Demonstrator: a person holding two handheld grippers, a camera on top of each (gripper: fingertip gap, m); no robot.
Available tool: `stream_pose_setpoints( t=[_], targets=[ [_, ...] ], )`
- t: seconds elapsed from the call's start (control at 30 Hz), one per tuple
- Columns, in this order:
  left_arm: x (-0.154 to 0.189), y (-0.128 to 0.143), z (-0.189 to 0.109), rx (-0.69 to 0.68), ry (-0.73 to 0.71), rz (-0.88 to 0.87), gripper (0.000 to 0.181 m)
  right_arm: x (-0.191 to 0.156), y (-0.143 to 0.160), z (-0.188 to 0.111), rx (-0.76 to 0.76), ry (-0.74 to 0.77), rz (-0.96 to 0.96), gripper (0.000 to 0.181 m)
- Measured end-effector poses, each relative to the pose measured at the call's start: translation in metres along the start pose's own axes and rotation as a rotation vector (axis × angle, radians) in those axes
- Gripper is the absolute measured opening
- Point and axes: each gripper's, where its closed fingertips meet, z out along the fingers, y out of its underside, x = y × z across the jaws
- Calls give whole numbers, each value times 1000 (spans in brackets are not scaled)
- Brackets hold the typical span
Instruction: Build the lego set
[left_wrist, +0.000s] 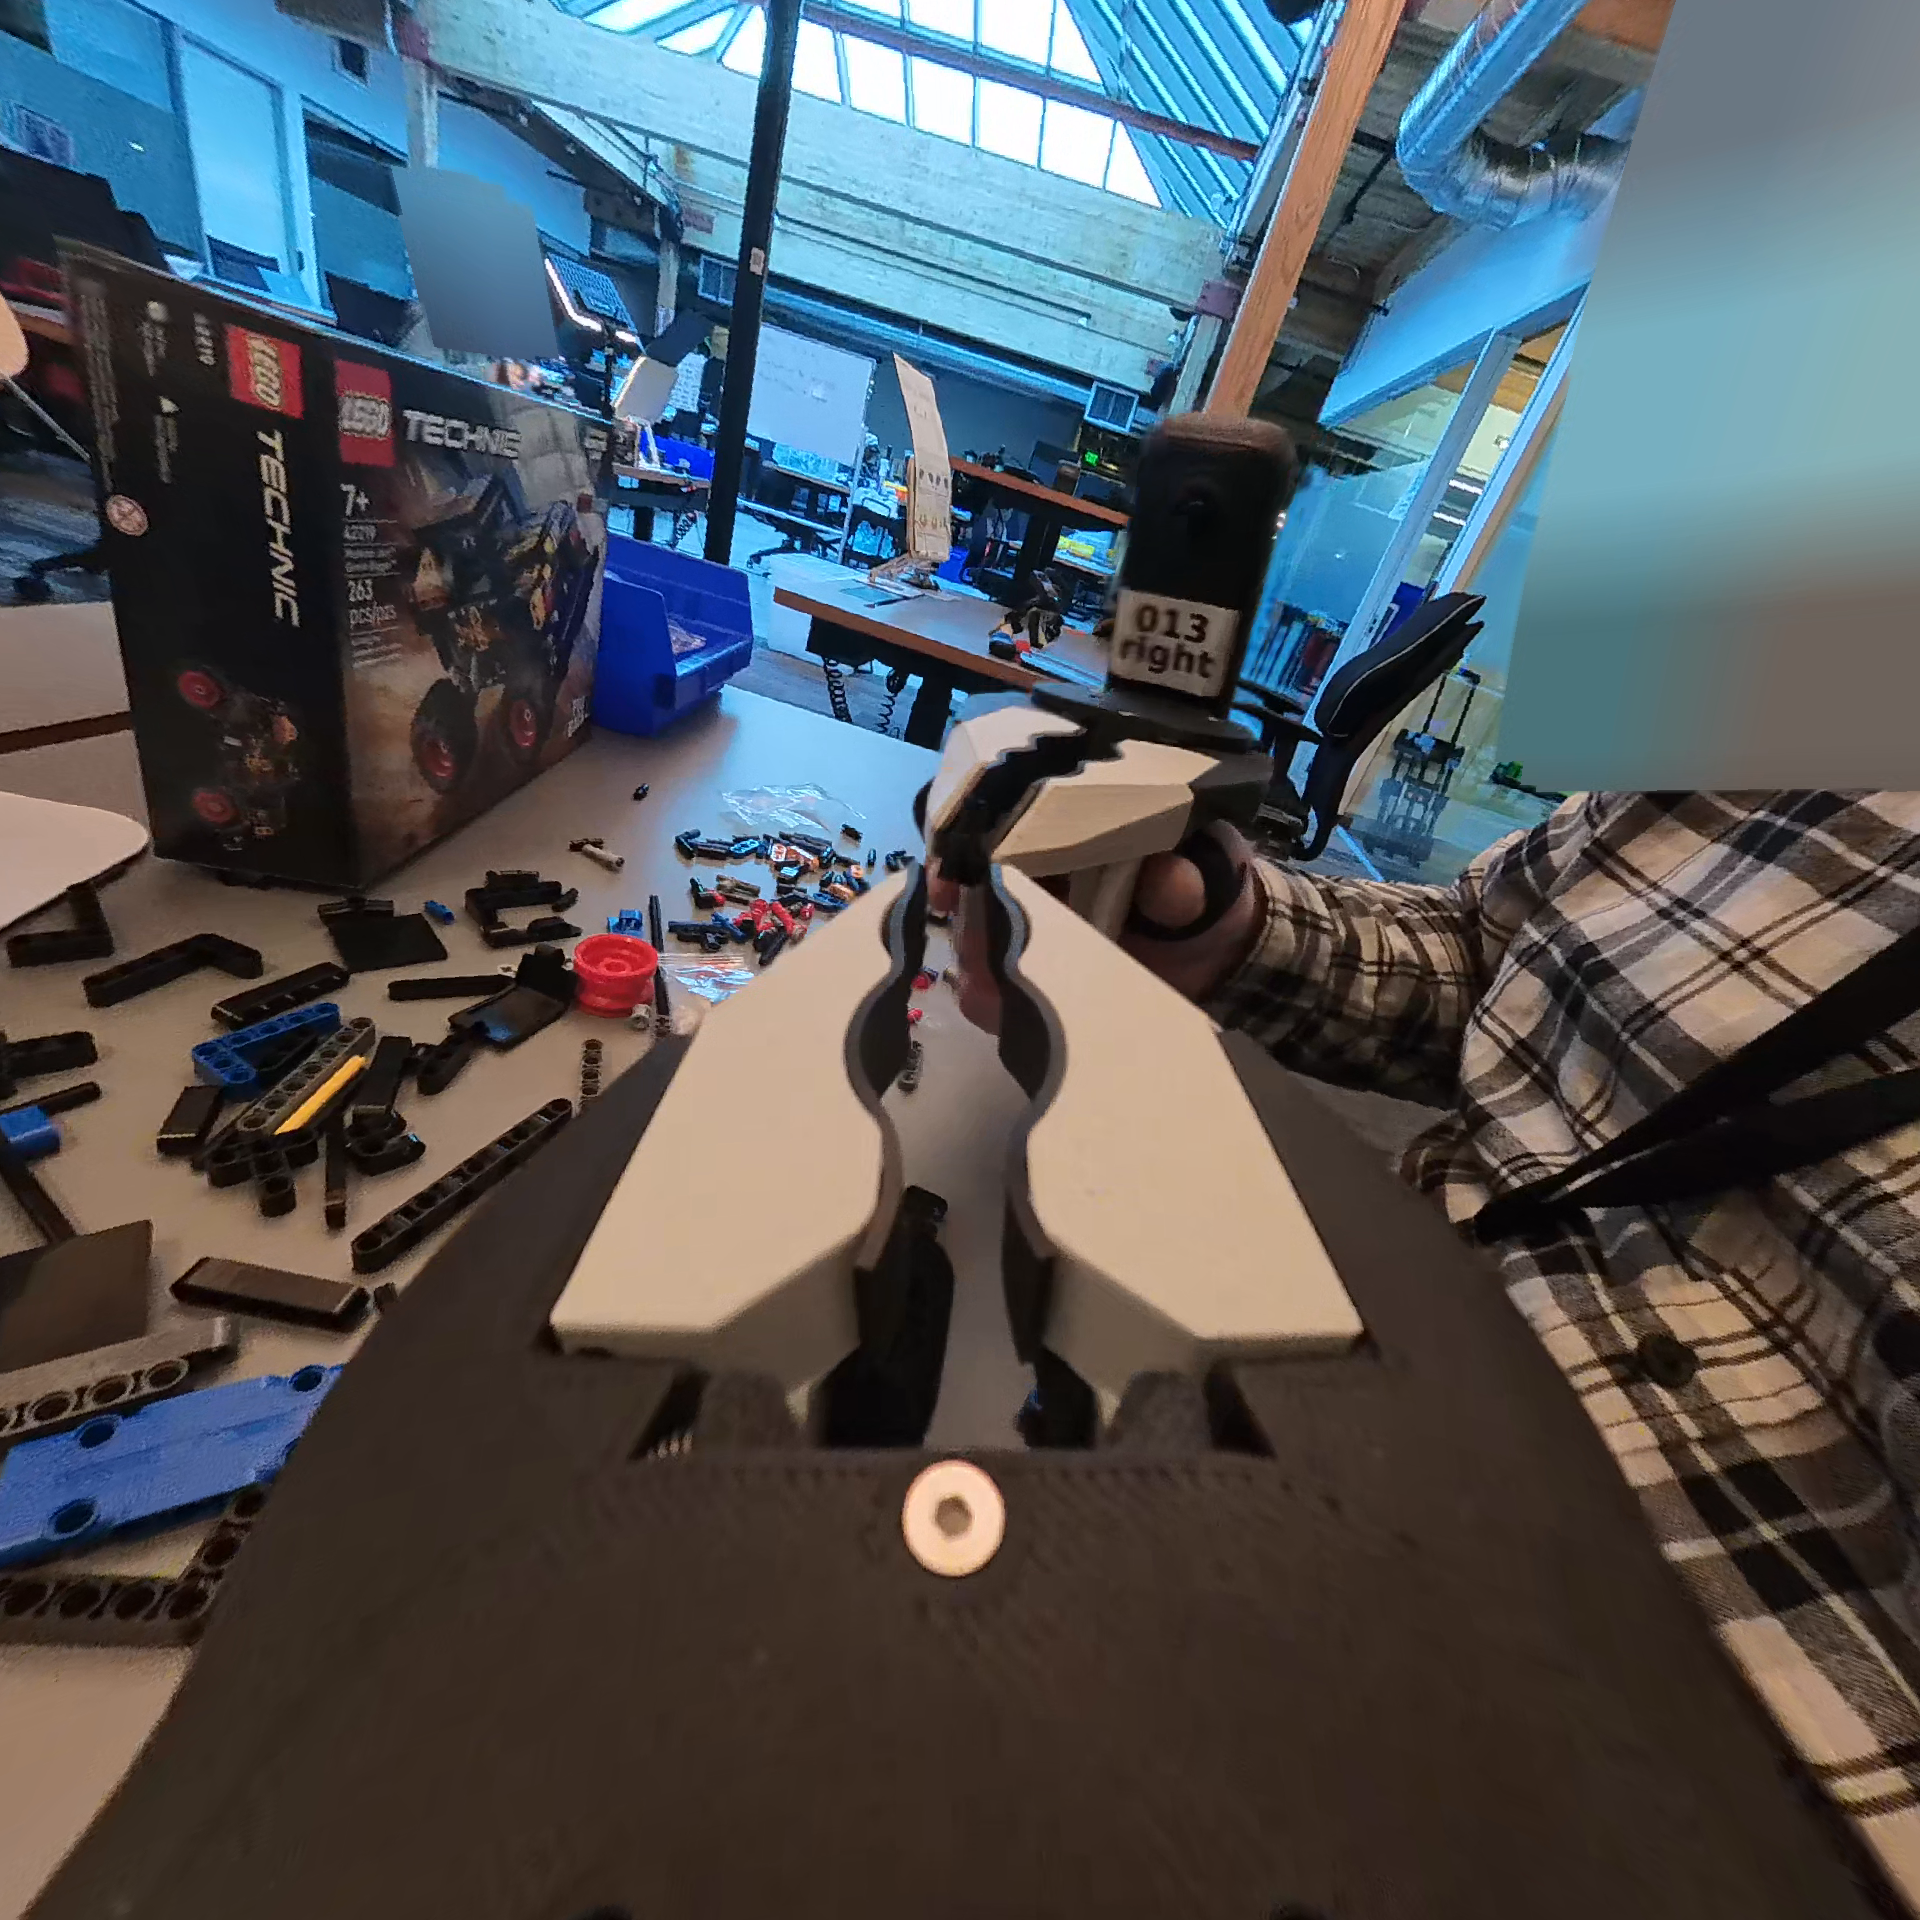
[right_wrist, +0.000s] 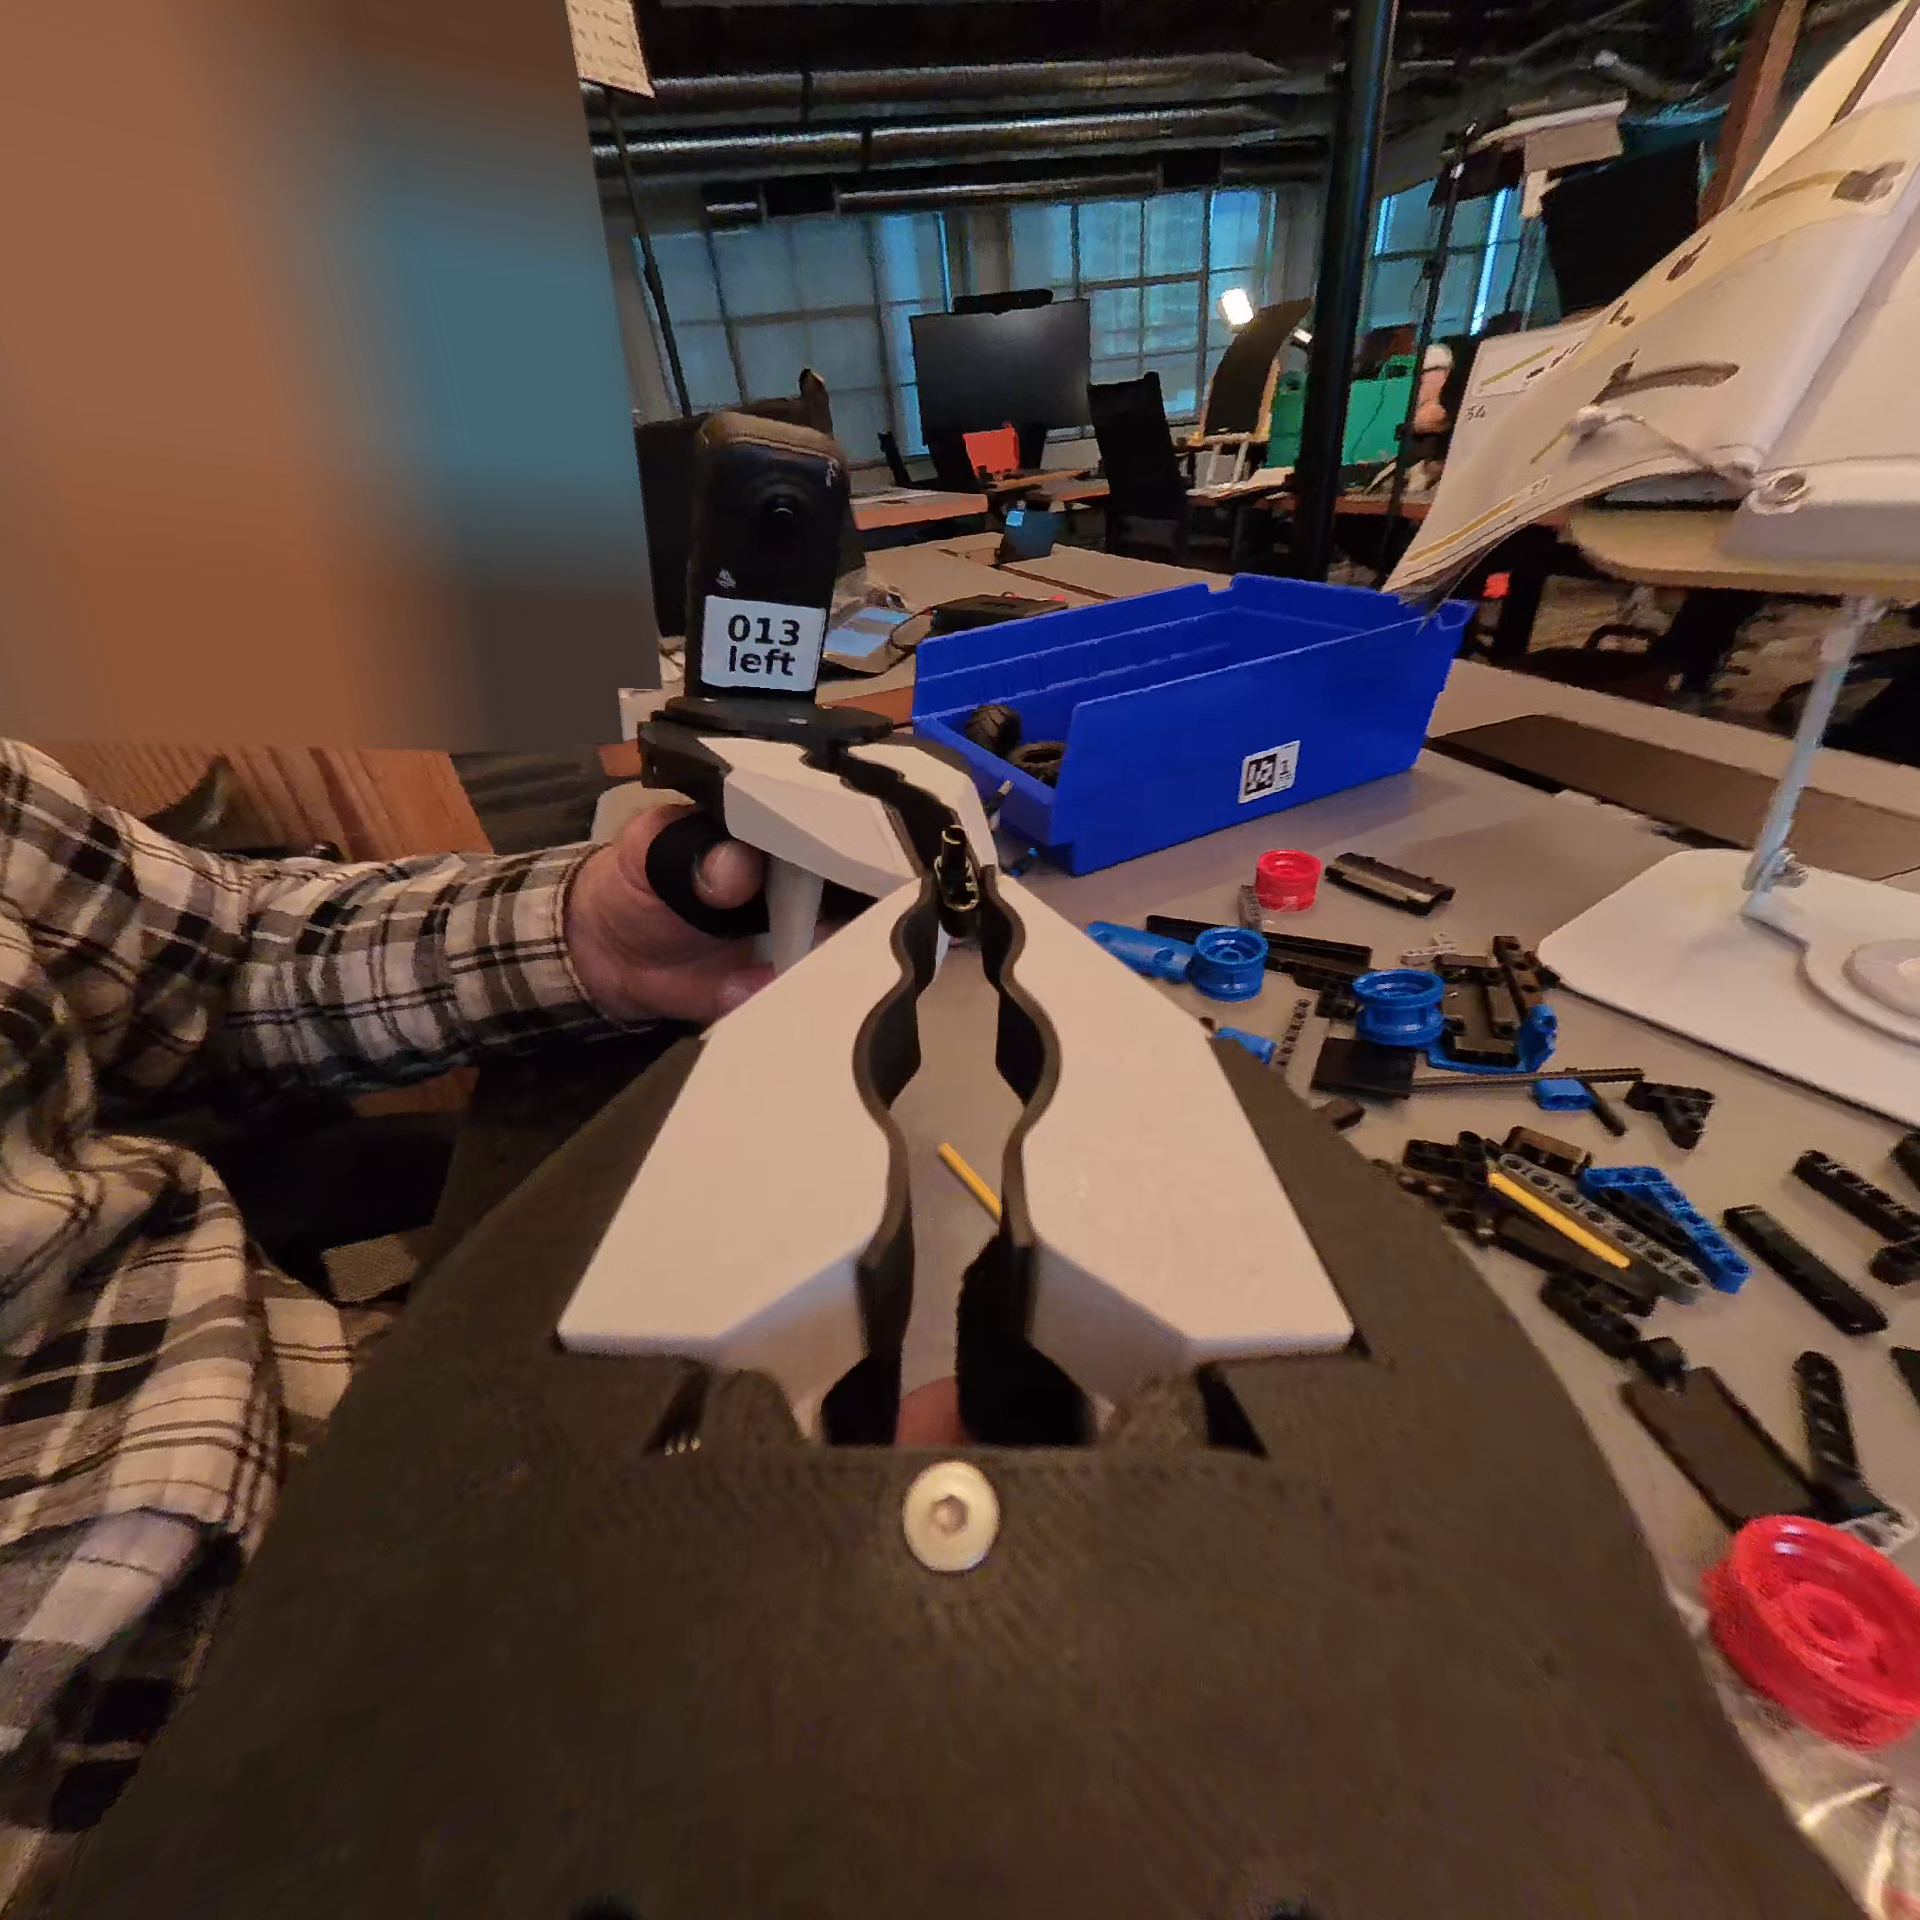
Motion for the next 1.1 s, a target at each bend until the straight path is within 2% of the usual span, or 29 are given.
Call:
stream_pose_setpoints(
  t=[0.27, 0.37, 0.43, 0.5, 0.57, 0.7, 0.77, 0.93, 0.97, 1.1],
  targets=[
    [5, 2, 2, -7, 21, 16, 8, -3, 4, -1, -7, -99, 154, 7],
    [6, 2, 1, -7, 29, 36, 5, -5, 4, -2, -16, -117, 156, 7],
    [7, 2, 1, -11, 31, 47, 6, -4, 4, -2, -26, -109, 150, 12],
    [6, 3, 0, -20, 23, 52, 5, 1, 7, -6, -61, -81, 133, 26],
    [3, 3, -2, -32, 17, 48, 5, 5, 12, -14, -113, -62, 121, 25],
    [-8, 15, -6, -131, -45, 76, 5, 14, 77, -40, -501, 18, -27, 25],
    [-9, 19, -5, -154, -52, 66, 5, 16, 103, -51, -636, 34, -49, 25],
    [-12, 41, -2, -258, -53, 37, 5, 12, 149, -60, -843, 23, -102, 21],
    [-12, 44, -2, -271, -54, 37, 5, 10, 150, -57, -839, 14, -105, 15],
    [-12, 53, -1, -321, -57, 55, 6, 11, 150, -52, -832, 11, -132, 14]
  ],
)
